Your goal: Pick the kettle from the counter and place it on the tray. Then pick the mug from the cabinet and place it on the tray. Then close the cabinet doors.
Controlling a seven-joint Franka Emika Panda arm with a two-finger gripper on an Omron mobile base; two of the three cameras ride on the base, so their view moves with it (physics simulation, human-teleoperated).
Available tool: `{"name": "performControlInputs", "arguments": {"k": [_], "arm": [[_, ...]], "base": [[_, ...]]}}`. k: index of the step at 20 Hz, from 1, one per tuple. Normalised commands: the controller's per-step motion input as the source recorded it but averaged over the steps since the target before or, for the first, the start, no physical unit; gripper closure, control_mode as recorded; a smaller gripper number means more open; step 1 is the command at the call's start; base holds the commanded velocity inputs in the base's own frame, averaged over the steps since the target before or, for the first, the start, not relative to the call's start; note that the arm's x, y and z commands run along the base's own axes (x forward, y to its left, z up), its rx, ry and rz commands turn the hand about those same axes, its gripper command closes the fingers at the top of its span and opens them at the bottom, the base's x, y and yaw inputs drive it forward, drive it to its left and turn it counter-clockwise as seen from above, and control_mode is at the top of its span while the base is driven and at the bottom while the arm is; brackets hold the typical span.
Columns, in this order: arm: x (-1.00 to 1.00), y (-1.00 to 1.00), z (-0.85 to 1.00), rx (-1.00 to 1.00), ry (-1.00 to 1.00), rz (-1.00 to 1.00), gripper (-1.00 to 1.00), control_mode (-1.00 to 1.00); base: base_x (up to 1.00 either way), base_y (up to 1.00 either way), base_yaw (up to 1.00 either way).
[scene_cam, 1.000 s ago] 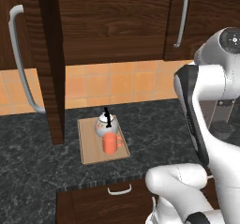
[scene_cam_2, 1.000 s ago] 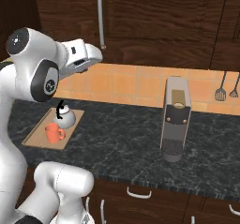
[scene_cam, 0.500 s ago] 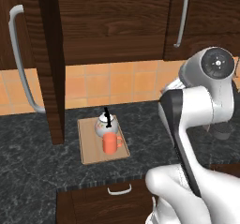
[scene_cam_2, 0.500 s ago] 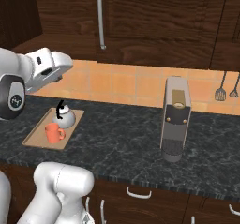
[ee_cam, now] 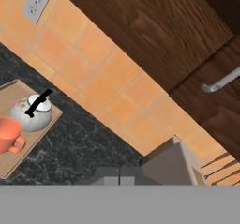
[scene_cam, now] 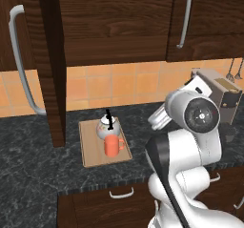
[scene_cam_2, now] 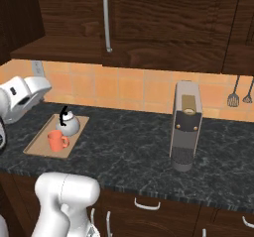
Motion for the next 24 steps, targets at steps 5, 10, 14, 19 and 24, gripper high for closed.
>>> {"name": "performControlInputs", "arguments": {"k": [5,10,14,19,24], "arm": [[0.0,0.14,-0.3,-0.08,-0.09,0.05,1.0,-1.0],[0.0,0.71,-0.66,-0.23,-0.03,0.0,1.0,-1.0],[0.0,0.31,-0.97,-0.25,-0.2,0.0,1.0,-1.0],[0.0,0.25,-0.95,-0.24,-0.21,0.0,1.0,-1.0],[0.06,0.49,-0.55,-0.23,-0.09,0.0,1.0,-1.0]], "base": [[0.0,0.0,0.0],[0.0,0.0,0.0],[0.0,0.0,0.0],[0.0,0.0,0.0],[0.0,0.0,0.0]]}}
